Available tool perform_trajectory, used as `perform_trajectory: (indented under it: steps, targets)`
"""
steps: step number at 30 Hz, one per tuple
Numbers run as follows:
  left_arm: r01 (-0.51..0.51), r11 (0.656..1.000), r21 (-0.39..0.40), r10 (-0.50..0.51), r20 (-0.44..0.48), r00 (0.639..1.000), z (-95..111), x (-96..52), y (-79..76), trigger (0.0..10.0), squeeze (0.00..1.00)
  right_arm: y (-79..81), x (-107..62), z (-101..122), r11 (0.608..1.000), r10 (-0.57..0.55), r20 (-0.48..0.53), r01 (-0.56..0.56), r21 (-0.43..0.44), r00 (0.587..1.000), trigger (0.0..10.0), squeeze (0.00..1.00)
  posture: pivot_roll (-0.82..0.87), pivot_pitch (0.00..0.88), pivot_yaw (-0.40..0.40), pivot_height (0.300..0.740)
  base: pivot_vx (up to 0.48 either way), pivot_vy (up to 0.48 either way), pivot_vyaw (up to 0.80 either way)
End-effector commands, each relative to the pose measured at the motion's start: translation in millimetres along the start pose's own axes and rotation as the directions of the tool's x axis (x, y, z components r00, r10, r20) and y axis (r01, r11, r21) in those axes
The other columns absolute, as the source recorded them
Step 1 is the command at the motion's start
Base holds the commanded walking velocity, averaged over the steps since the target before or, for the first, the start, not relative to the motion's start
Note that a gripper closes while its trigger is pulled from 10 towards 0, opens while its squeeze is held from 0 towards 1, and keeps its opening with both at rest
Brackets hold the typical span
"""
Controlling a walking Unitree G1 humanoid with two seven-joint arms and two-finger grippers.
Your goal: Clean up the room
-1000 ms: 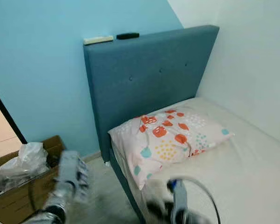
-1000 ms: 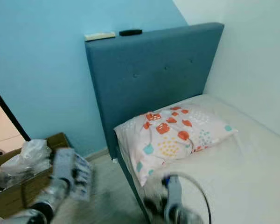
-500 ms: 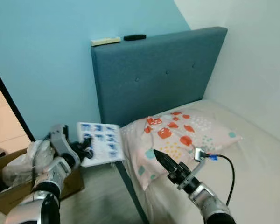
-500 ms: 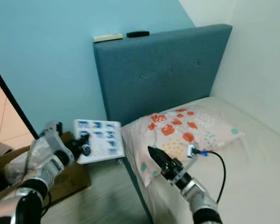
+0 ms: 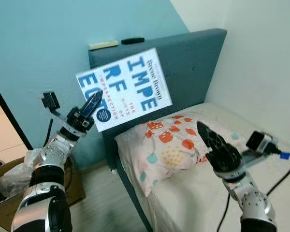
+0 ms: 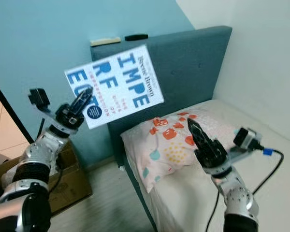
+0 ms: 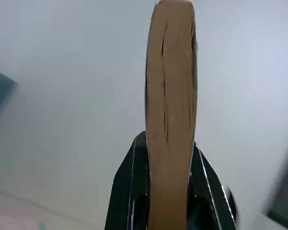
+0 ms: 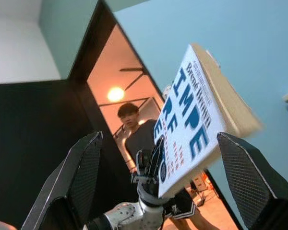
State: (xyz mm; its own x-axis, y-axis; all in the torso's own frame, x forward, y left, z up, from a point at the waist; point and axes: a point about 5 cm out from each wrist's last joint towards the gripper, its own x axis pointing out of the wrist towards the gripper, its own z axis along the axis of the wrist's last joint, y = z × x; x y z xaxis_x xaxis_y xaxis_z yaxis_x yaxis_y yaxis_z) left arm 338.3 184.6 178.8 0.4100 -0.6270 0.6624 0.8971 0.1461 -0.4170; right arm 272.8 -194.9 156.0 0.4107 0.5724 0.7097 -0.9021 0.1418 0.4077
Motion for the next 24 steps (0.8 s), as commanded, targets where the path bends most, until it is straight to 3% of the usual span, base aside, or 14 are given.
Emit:
perform_trajectory:
  steps: [1,5,12,24]
  targets:
    - [0.146,0.989,0.022,-0.144,-0.079,0.986,2.5,9.0,-16.6,10.0,0.0,6.7,19.7,0.6,0.998,0.064,-0.029,-0.064,-0.001,0.998,10.0,0.0,0.0,0.0,-0.024,0.74,0.0,0.0,0.0]
    - [0.179,0.984,0.01,-0.176,-0.131,0.976,-2.4,10.1,-24.5,10.0,0.0,14.6,34.6,1.8,0.994,0.105,-0.041,-0.106,-0.013,0.994,10.0,0.0,0.01,0.0,-0.02,0.74,0.0,0.0,0.0]
    - [0.151,0.987,-0.046,-0.156,-0.122,0.98,-14.5,2.2,-27.9,10.0,0.0,20.2,59.6,2.2,0.989,0.117,-0.064,-0.122,-0.087,0.991,10.0,0.0,0.02,0.0,-0.019,0.74,0.0,0.0,0.0]
    - [0.178,0.984,-0.032,-0.181,-0.204,0.962,-13.2,-4.9,-38.6,10.0,0.0,13.6,58.2,3.7,0.979,-0.008,-0.164,-0.025,-0.201,0.986,10.0,0.0,0.02,0.0,-0.024,0.74,0.0,0.0,0.0]
